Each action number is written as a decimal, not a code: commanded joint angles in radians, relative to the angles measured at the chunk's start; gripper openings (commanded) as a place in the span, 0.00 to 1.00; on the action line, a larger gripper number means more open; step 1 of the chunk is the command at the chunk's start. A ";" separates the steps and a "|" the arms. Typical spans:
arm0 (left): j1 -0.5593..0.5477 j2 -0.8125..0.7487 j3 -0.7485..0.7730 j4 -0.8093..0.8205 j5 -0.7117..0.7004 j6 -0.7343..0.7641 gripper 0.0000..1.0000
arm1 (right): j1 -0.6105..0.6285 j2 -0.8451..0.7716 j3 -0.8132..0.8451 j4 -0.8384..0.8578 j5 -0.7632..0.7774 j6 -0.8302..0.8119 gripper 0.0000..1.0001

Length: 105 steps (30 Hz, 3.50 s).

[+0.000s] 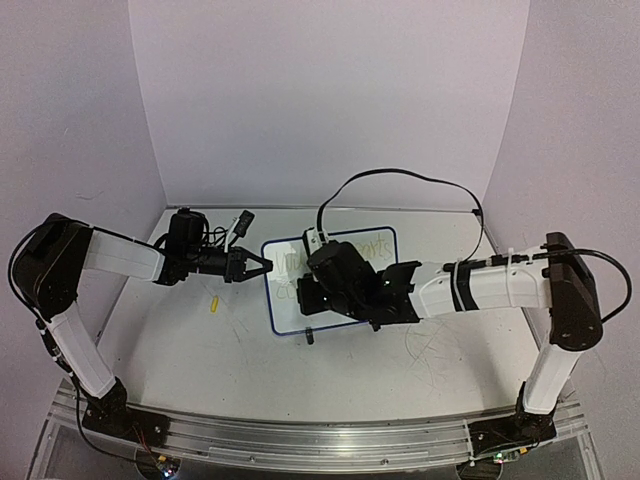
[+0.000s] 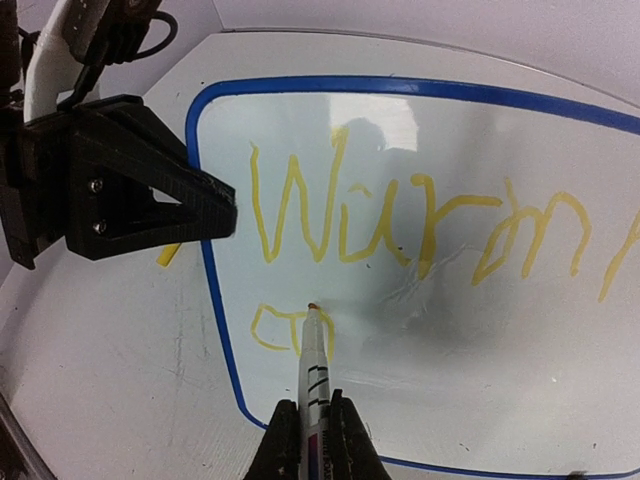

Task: Write a sentence on the whiteboard

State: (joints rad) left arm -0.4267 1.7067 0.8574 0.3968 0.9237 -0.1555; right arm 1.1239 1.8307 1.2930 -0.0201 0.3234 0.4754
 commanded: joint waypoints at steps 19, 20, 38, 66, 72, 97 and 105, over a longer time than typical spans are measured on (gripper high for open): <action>-0.004 0.030 0.009 -0.043 -0.148 0.068 0.00 | -0.012 -0.099 -0.101 0.099 -0.028 -0.072 0.00; -0.004 0.030 0.009 -0.043 -0.148 0.068 0.00 | -0.012 -0.096 -0.096 0.098 -0.034 -0.075 0.00; -0.004 0.024 0.006 -0.044 -0.161 0.067 0.00 | -0.010 -0.112 -0.115 0.083 0.000 -0.075 0.00; -0.004 0.028 0.011 -0.044 -0.175 0.065 0.00 | -0.008 -0.074 -0.058 0.049 0.019 -0.124 0.00; -0.005 0.029 0.015 -0.044 -0.172 0.065 0.00 | -0.008 -0.054 -0.037 0.048 0.017 -0.123 0.00; -0.004 0.030 0.013 -0.044 -0.171 0.069 0.00 | -0.008 -0.019 -0.027 -0.009 0.030 -0.059 0.00; -0.005 0.030 0.012 -0.045 -0.171 0.068 0.00 | -0.008 -0.019 -0.027 -0.053 0.039 -0.036 0.00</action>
State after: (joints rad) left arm -0.4267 1.7069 0.8579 0.3931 0.9211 -0.1551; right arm 1.1183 1.7977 1.2367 -0.0280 0.3241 0.4164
